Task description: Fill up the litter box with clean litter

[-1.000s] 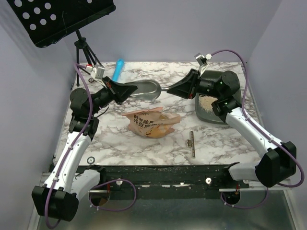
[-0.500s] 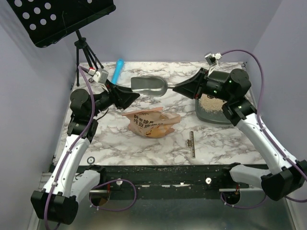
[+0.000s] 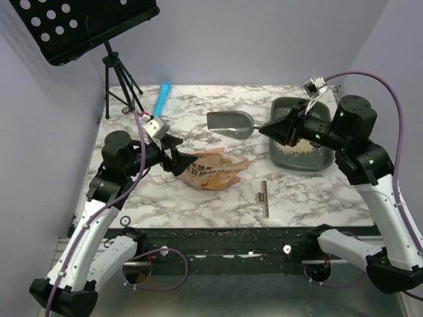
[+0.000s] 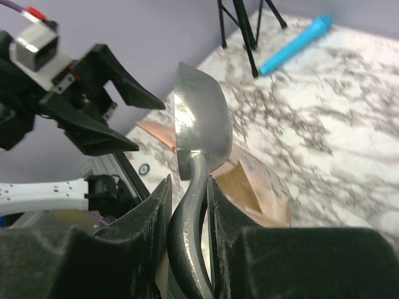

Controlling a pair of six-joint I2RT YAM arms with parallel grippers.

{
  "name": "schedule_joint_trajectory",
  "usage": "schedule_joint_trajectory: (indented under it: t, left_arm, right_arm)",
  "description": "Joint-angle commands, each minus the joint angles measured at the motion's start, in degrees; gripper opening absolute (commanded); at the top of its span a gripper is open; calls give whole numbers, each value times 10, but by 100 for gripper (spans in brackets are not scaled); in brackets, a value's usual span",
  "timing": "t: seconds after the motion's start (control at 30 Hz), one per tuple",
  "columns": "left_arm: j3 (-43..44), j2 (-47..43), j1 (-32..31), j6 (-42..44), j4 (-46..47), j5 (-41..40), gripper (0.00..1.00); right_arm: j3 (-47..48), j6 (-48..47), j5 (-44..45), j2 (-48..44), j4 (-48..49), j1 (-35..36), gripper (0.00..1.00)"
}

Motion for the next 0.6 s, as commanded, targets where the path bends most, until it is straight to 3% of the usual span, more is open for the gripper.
schedule_joint_trajectory:
  t: [0.0,0.2,0.43,0.57]
  left_arm:
    - [34,0,-46,129,-110,-45,90]
    - [53,43,-61,156,-139,-20,90]
    - [60,117,-110,194,-169,-79,89]
    - [45,125,-133,204,-170,-142,78]
  right_arm:
    - [17,-43,36,-12,-116,3,0]
    - [-16,-54,54,-52,-137,3,0]
    - [-71,-58,62,-80,-126,3,1]
    - [-76,-71,97,-76,-137,3,0]
